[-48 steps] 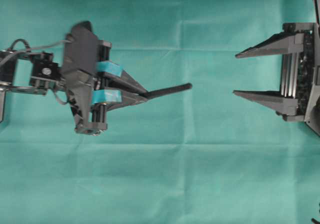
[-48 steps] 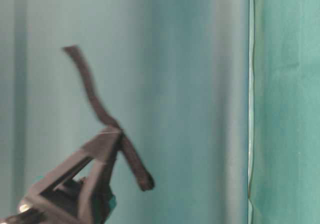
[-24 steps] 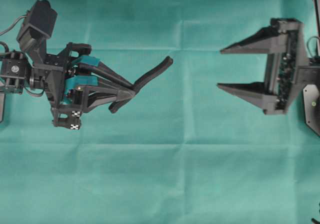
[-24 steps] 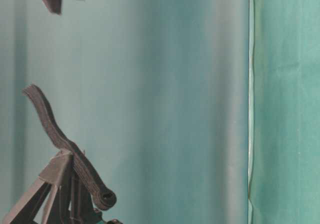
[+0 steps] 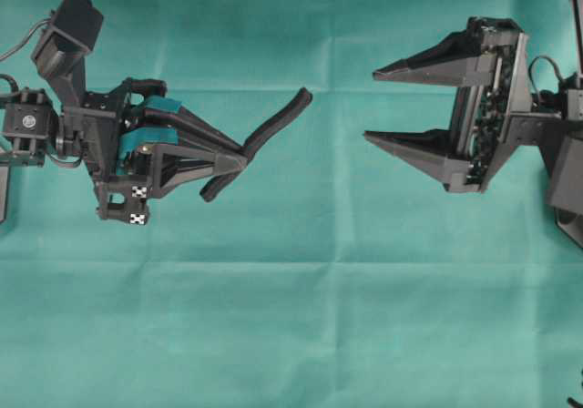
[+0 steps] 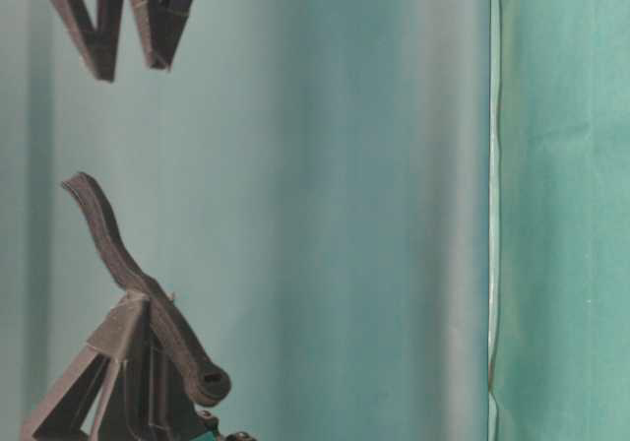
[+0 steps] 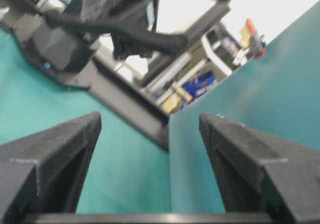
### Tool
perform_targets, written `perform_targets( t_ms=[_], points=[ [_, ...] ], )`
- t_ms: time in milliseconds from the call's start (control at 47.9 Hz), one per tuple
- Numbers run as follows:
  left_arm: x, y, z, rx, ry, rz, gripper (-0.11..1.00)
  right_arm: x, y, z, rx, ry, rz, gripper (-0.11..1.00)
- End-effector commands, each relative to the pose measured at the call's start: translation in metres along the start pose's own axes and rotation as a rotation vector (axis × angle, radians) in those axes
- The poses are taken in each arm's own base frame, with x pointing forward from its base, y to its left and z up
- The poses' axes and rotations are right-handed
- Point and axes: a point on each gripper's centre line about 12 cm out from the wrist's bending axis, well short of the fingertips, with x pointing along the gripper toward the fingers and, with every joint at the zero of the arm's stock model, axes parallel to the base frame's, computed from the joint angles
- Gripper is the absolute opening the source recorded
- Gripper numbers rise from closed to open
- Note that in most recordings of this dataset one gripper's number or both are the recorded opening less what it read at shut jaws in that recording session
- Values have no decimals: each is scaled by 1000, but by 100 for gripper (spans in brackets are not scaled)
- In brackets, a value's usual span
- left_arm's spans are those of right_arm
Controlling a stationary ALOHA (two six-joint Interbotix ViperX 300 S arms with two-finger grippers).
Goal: Peel off the Velcro with your right arm.
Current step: 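Lift the strap with the left gripper, free end pointing right, then move the right gripper toward the strap's free end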
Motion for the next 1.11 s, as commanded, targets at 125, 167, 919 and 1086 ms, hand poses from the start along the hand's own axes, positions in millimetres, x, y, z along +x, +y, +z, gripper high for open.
perform_targets(
  t_ms=[125,167,919,1086],
  points=[
    [0,-2,7,-3,-29,-10,10,10,-8,11,-32,-68,-41,48],
    [0,-2,7,-2,-29,-10,10,12,-8,11,-37,-67,-40,48],
    [2,2,2,-2,-16,1,10,45,-4,2,-74,-63,-35,48],
    [2,2,2,-2,-15,2,10,45,-5,3,-74,-78,-43,47]
  ],
)
